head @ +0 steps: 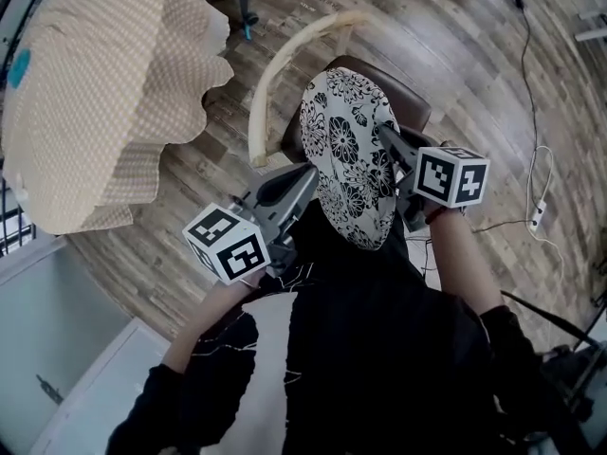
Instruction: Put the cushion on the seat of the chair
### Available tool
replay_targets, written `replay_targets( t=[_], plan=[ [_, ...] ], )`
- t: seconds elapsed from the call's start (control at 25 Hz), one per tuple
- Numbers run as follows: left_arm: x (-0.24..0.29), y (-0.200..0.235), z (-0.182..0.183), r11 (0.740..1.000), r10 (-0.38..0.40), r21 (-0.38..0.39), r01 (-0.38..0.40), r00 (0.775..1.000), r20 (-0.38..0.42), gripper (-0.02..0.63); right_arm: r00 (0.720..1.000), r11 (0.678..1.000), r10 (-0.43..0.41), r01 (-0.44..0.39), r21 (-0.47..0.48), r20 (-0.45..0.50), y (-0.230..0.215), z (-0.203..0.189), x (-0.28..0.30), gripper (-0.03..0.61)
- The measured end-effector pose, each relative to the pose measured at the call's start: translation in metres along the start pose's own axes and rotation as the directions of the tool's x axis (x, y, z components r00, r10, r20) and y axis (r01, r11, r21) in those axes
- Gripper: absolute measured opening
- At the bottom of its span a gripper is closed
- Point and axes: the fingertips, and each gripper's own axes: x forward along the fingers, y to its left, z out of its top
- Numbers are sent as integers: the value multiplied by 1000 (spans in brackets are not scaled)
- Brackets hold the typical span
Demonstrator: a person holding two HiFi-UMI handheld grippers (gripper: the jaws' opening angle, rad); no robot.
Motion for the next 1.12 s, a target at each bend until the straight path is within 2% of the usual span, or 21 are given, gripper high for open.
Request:
replay_targets(
  t=[0.28,0.44,0.6,0.96,1.12],
  plan=[
    [46,-9,-5,992,100,-84,-93,992,80,15,990,995,84,-89,-44,-109,-30,19,6,43],
    [78,-11,-13,984,139,-127,-125,984,113,15,971,987,148,-157,-37,-186,-41,20,13,43],
    [104,-13,-15,977,173,-150,-151,975,141,15,964,977,167,-191,-100,-206,-51,34,20,43],
    [129,-6,-43,948,280,-209,-238,939,198,15,917,942,243,-301,-151,-315,-70,20,37,43],
    [135,-5,-52,937,314,-229,-262,921,232,15,904,927,244,-324,-189,-350,-78,12,45,43]
  ],
)
